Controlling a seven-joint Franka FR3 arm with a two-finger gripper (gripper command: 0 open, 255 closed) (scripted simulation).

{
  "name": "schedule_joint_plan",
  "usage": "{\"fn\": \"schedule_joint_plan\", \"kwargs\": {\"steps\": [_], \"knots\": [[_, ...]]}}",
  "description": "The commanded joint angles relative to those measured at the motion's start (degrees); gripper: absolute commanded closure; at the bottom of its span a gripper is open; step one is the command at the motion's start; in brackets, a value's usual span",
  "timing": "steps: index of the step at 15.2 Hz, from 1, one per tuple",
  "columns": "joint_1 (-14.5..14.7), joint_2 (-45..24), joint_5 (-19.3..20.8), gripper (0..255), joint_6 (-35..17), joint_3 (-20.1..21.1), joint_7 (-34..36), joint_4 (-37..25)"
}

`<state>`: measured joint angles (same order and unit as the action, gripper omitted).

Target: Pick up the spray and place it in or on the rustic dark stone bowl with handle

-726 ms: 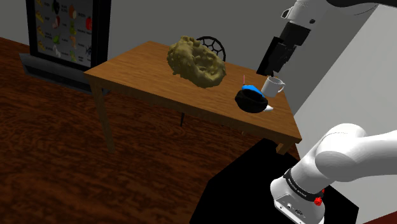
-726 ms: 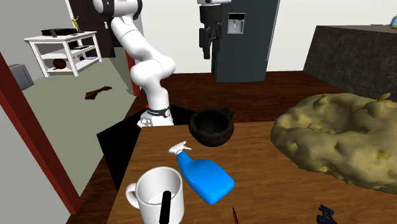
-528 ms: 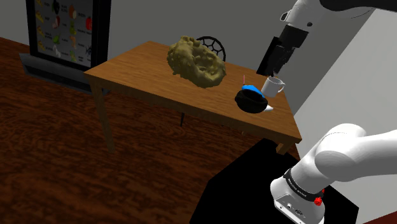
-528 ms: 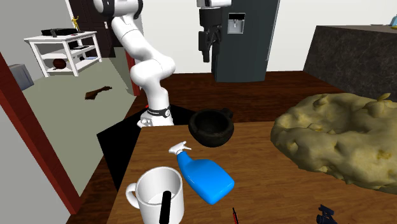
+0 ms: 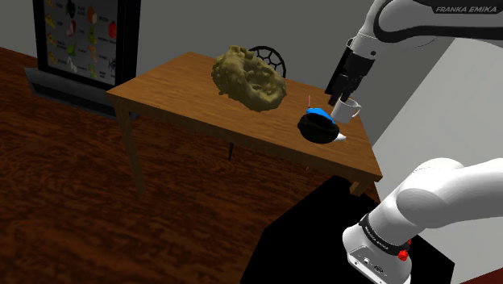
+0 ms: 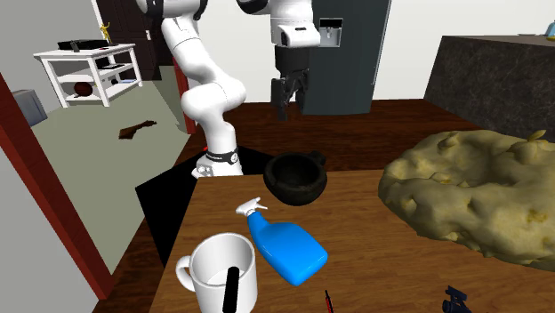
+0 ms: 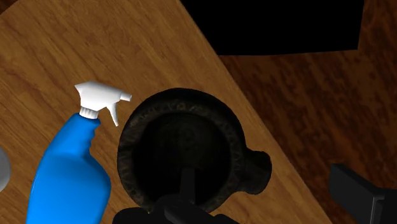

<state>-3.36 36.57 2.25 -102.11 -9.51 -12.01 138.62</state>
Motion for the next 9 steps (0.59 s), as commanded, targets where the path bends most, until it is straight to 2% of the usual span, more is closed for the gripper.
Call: {"fn": "schedule_joint_plan", "kwargs": {"steps": [1, 9], "knots": [[-1.1, -2.0, 1.3, 0, -2.9, -1.7, -1.3, 0.9], [-4.3, -13.4, 4.3, 0, -13.8, -7.9, -5.6, 0.7]]}}
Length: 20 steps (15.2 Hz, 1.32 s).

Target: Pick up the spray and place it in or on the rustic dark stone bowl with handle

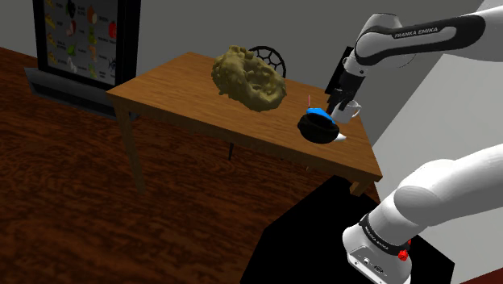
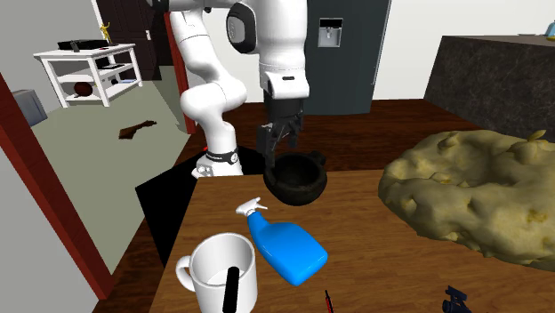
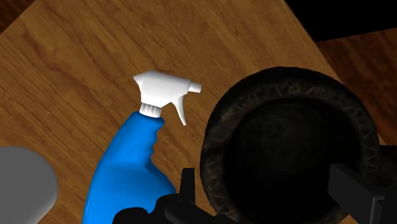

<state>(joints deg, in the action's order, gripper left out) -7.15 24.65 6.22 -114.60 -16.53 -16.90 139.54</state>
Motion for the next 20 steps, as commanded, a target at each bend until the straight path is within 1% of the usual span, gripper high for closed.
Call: {"fn": "schedule_joint_plan", "kwargs": {"steps": [1, 6, 10, 11, 18, 20], "knots": [[-0.8, -3.1, 0.6, 0, -2.6, -1.7, -1.3, -0.6], [-2.3, -11.9, 0.4, 0, -8.9, -5.5, -4.5, -3.0], [-3.4, -19.6, -1.2, 0, -13.3, -8.3, -7.6, -6.1], [-3.5, -19.8, -1.3, 0, -13.4, -8.3, -7.7, -6.2], [-3.5, -23.7, -3.1, 0, -19.5, -8.8, -9.1, -3.7], [-3.5, -23.7, -3.1, 0, -19.5, -8.8, -9.1, -3.7]]}}
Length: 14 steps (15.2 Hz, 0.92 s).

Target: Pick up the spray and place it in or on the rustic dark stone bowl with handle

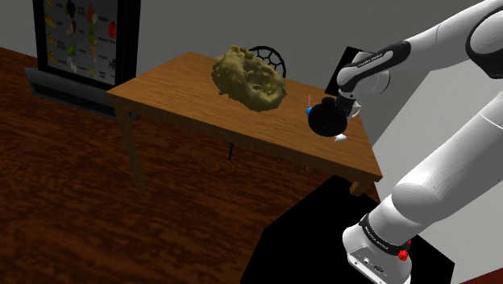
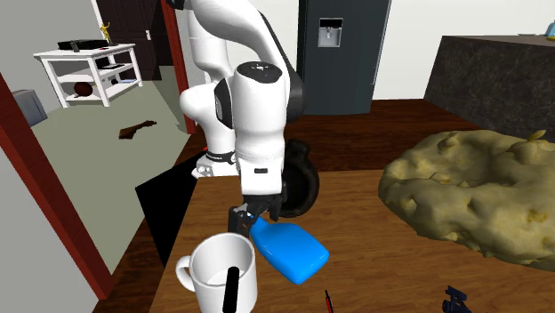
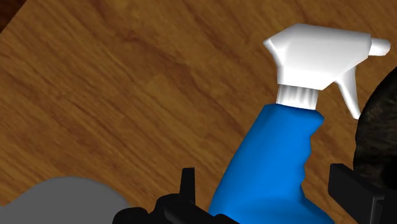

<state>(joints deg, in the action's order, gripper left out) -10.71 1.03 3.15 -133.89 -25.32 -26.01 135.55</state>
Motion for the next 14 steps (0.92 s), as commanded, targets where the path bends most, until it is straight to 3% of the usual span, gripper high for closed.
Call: {"fn": "schedule_joint_plan", "kwargs": {"steps": [1, 6, 7, 14], "knots": [[0.0, -0.1, -0.1, 0, -0.2, 0.0, 0.0, 0.3], [0.1, -0.1, -0.1, 0, -0.2, 0.0, 0.0, 0.3], [0.1, -0.2, -0.1, 255, -0.3, 0.0, 0.0, 0.3], [0.0, 0.0, 0.0, 255, -0.3, 0.0, 0.0, 0.4]]}}
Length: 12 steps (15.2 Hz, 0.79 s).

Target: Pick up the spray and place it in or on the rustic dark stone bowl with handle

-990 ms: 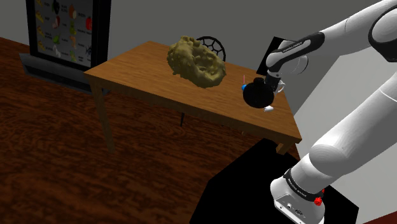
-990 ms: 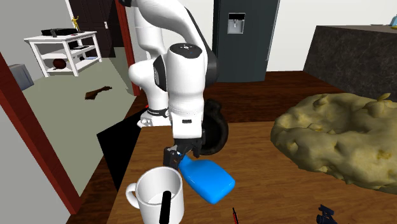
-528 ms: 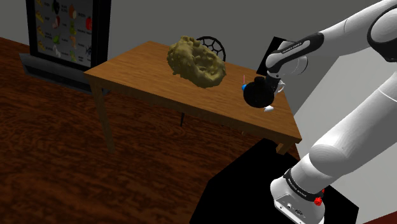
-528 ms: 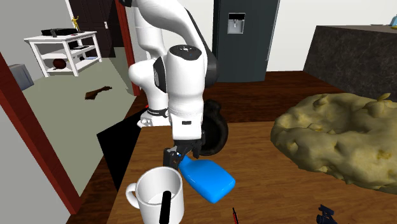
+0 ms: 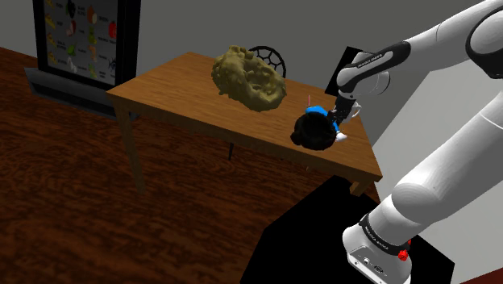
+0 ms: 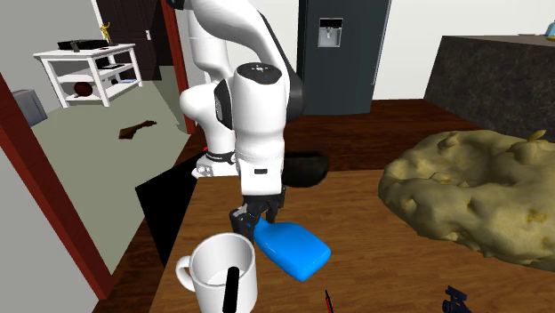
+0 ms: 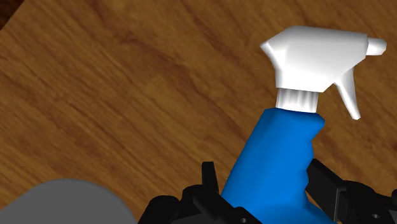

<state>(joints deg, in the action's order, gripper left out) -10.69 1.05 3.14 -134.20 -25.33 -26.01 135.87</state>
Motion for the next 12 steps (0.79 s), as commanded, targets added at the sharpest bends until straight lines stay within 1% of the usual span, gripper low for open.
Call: {"fn": "schedule_joint_plan", "kwargs": {"steps": [1, 2, 12], "knots": [[0.0, -0.1, 0.0, 255, 0.0, 0.0, 0.0, 0.1], [0.0, -0.1, 0.0, 255, 0.1, 0.0, 0.0, 0.0], [0.0, 5.0, 2.3, 255, 8.1, 0.5, 1.6, -3.3]]}}
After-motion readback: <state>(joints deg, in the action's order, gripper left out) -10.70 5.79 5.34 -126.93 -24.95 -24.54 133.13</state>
